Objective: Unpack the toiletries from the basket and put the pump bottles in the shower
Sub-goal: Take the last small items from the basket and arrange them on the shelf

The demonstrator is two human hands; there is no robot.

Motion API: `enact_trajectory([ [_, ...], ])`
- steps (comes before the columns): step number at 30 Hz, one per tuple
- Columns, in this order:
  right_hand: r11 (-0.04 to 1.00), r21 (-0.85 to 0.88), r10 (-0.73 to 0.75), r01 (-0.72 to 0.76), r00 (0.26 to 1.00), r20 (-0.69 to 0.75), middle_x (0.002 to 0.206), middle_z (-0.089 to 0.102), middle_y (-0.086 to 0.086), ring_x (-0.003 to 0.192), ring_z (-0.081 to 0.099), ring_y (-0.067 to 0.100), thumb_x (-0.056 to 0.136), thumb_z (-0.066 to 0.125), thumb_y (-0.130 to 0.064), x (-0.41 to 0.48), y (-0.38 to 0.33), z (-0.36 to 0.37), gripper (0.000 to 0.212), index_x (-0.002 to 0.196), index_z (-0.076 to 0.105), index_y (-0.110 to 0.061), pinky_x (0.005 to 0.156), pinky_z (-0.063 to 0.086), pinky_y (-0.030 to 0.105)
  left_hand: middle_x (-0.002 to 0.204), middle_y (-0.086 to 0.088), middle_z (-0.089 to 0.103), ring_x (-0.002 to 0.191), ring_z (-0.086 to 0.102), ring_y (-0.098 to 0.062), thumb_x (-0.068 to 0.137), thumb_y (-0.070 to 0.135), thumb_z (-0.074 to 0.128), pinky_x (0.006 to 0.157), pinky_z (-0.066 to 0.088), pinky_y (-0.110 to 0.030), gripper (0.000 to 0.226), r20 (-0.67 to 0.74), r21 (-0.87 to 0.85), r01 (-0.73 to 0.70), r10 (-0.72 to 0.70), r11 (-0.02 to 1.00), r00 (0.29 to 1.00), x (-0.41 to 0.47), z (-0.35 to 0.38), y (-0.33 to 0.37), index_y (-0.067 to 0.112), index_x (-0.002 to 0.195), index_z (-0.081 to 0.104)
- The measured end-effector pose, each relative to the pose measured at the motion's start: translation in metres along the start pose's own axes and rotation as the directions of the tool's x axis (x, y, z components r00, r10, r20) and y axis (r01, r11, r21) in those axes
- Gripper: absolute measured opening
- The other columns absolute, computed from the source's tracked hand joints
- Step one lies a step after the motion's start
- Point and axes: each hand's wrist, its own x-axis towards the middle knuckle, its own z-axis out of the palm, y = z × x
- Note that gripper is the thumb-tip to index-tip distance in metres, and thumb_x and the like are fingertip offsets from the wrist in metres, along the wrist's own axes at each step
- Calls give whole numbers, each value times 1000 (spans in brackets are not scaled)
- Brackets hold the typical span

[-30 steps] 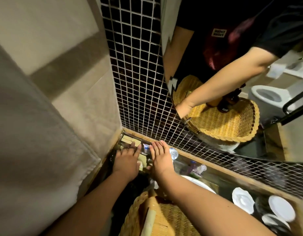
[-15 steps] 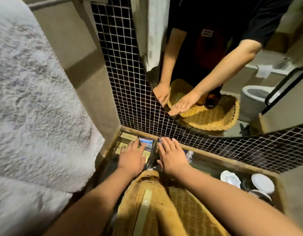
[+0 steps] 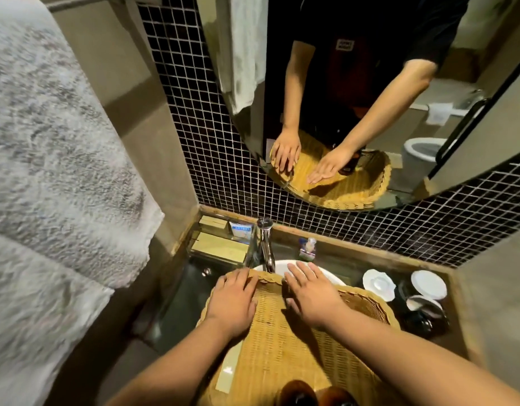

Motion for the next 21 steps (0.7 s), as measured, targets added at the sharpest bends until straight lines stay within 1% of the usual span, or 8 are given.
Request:
enact_trajectory([
  [5,998,17,-67,67,997,35,167,-3,7,152,-8,27,102,19,-54,-13,-5,23,72,159,3,-15,122,-7,45,165,-6,14,150,10,-28,100,50,28,118,12,-49,64,46,24,4,-5,1000,999,-18,6,12,24,158,15],
  [9,993,31,-112,111,992,48,166,-2,6,152,-10,27,101,21,-53,-19,-11,33,71,159,5,-15,121,-9,45,165,-9,12,149,12,-32,101,50,28,118,11,-53,66,141,50,-15,8,999,990,-34,17,21,22,158,11],
  [11,991,45,-126,124,990,59,166,-2,6,152,-10,27,101,21,-53,-21,-14,37,71,159,5,-16,121,-10,45,164,-10,13,147,18,-34,101,50,30,116,19,-55,66,183,49,-17,8,999,983,-41,22,26,22,157,11],
  [13,990,52,-138,134,988,70,166,-3,6,152,-10,26,102,21,-53,-24,-16,41,71,159,3,-17,121,-11,45,163,-10,15,142,27,-34,100,50,33,109,34,-52,65,199,33,-7,0,999,980,-44,24,29,23,157,13],
  [15,988,66,-148,143,986,78,166,-2,7,152,-9,26,102,21,-53,-27,-16,46,71,159,3,-16,121,-10,44,162,-8,17,134,39,-32,100,49,36,91,51,-47,65,217,15,19,-21,1000,976,-46,26,32,24,156,14],
  [16,987,69,-152,147,985,82,166,-1,7,152,-8,26,102,21,-53,-28,-15,49,71,159,3,-16,122,-10,44,161,-8,17,127,46,-32,100,48,38,83,55,-44,64,234,14,36,-38,999,972,-47,28,33,25,156,15],
  [19,986,79,-152,146,984,90,167,-1,7,153,-6,25,102,21,-53,-30,-12,59,71,160,3,-17,122,-9,43,157,-10,23,106,60,-30,98,41,46,74,56,-41,60,316,13,87,-87,996,945,-46,28,37,28,153,24],
  [21,987,87,-146,138,985,95,167,-1,7,153,-6,25,102,21,-52,-31,-10,65,70,160,3,-17,120,-10,42,150,-11,31,104,60,-31,94,24,56,76,56,-42,56,376,7,93,-89,996,922,-45,27,39,25,146,36],
])
